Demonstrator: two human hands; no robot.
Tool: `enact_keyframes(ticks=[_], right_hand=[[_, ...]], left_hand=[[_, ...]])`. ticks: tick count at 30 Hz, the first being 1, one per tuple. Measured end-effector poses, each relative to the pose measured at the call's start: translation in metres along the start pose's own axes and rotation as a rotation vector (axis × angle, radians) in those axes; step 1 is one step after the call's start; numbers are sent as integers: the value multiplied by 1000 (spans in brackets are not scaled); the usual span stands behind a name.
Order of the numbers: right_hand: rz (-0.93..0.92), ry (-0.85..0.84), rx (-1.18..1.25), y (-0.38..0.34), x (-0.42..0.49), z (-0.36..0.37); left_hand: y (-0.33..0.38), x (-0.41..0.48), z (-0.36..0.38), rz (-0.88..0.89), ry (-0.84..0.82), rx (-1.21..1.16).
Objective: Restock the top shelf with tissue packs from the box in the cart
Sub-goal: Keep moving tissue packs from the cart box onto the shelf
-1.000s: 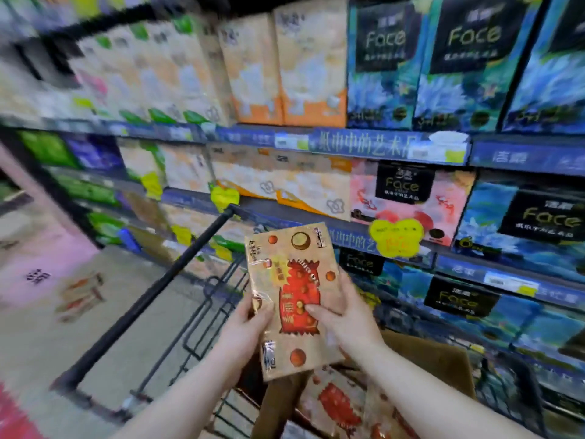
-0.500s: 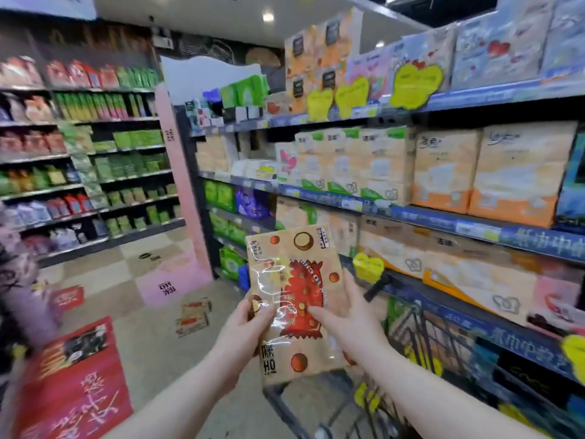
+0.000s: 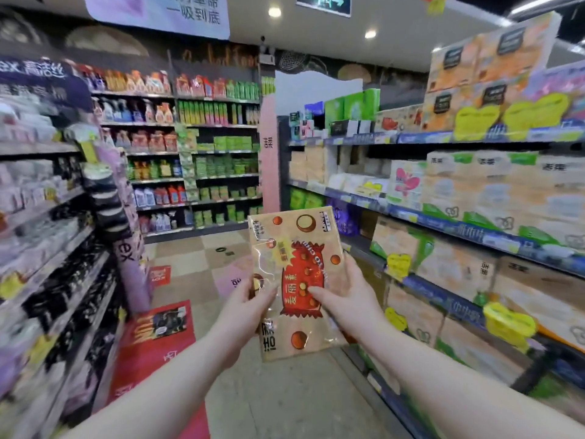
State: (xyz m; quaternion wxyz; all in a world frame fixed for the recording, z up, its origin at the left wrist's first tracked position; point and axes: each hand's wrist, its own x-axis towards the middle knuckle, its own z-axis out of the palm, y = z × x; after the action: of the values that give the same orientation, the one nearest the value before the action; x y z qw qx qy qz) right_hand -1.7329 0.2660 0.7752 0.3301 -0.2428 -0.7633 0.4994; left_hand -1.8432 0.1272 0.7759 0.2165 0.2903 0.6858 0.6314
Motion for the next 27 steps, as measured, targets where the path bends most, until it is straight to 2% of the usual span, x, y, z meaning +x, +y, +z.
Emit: enact_keyframes(ticks=[3,11,16,23,27], right_hand=[[3,-49,-1,6,36,25],[-57,-103,55,29,179,72],[-78,-92,86,43,283,67],[-59,-106,44,72,398,81],[-63,-36,-5,80,461,83]], left_hand=[[-12,34,-19,-16,50,15],[-17,177,-46,72,111,33],[-9,280,-33,119,103,42],[-15,397,-25,83,104,-16],[-11,472,-24,92,32,-5]])
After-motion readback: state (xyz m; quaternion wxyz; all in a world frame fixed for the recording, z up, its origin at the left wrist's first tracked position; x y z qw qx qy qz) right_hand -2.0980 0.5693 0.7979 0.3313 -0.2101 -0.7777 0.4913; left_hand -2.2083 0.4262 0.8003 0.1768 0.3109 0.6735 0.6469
